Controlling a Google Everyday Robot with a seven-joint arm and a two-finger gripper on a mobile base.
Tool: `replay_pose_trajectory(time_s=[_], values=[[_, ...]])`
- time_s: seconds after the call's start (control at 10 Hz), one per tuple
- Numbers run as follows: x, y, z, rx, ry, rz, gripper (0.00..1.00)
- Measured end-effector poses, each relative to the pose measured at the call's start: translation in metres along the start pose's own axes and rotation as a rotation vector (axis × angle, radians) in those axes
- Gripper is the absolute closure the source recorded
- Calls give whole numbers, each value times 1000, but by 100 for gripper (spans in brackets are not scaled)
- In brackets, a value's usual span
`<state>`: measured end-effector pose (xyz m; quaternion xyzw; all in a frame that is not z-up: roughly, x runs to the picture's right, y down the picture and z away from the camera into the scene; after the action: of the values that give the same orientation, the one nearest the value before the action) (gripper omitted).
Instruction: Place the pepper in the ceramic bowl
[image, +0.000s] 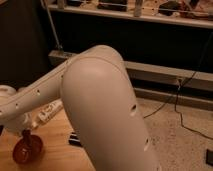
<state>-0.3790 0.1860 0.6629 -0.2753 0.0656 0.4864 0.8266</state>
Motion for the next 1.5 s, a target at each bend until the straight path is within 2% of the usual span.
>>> replay_pose_trajectory(time_s=[0.5,0.7,0.9,1.1,1.3,1.5], values=[[9,15,3,12,-4,-95,100],[5,15,4,36,-27,-128,100],[-7,12,6,68,-66,-156,100],[-9,14,14,85,-78,-189,100],[-4,21,23,89,-70,-230,100],[0,25,28,80,-54,-242,99]])
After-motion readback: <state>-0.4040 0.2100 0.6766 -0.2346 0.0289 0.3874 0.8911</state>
